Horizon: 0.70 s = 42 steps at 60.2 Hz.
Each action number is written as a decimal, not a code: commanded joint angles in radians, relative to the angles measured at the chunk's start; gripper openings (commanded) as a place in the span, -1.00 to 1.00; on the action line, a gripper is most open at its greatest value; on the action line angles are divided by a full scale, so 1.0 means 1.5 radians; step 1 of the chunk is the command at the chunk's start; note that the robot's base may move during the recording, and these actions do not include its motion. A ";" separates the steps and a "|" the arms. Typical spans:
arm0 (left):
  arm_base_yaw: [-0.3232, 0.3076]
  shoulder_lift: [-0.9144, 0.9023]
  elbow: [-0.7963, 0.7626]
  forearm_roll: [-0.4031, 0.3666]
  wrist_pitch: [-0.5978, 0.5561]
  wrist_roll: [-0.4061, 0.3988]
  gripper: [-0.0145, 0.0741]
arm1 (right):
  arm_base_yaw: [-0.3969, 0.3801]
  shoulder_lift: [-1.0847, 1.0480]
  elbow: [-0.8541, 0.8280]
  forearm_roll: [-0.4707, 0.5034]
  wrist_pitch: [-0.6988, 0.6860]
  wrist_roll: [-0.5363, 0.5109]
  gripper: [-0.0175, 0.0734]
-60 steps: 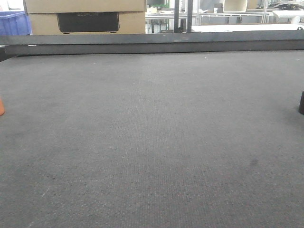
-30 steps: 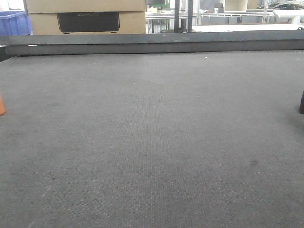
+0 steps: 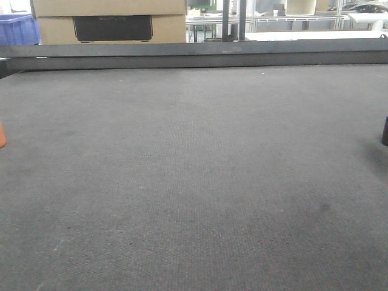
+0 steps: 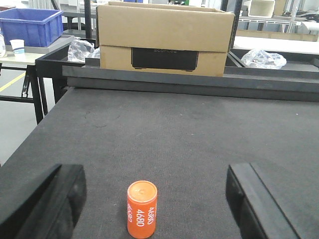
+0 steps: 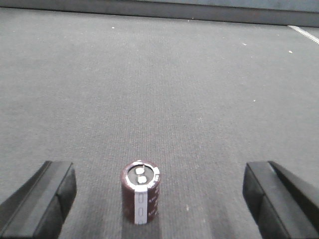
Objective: Place cylindrical capacitor in blue bin on shelf
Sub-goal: 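Grasp the dark-red capacitor with the right gripper and lift it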
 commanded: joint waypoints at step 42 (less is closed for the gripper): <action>-0.005 0.002 -0.005 -0.005 -0.005 -0.001 0.40 | 0.000 0.256 -0.127 0.010 -0.109 0.032 0.64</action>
